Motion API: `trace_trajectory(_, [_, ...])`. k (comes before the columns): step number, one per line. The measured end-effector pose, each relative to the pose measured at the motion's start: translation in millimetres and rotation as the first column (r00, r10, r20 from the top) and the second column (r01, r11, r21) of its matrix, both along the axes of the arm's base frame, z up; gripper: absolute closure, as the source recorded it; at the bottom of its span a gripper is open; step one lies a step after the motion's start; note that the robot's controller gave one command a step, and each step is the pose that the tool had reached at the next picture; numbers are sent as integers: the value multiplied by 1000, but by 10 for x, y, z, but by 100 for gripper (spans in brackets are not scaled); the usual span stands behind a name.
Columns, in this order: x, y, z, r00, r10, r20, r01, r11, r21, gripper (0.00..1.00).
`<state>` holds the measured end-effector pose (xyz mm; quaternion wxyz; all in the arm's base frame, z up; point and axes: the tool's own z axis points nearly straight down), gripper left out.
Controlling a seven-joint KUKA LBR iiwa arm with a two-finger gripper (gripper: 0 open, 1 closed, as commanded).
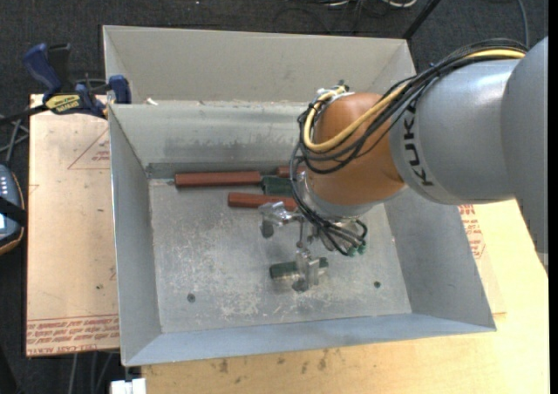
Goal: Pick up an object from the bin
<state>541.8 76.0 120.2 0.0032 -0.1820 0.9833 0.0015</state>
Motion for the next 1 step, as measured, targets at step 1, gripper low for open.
trace_trajectory(1, [123,-198,-210,984,181,-8,-181,984,-5,0])
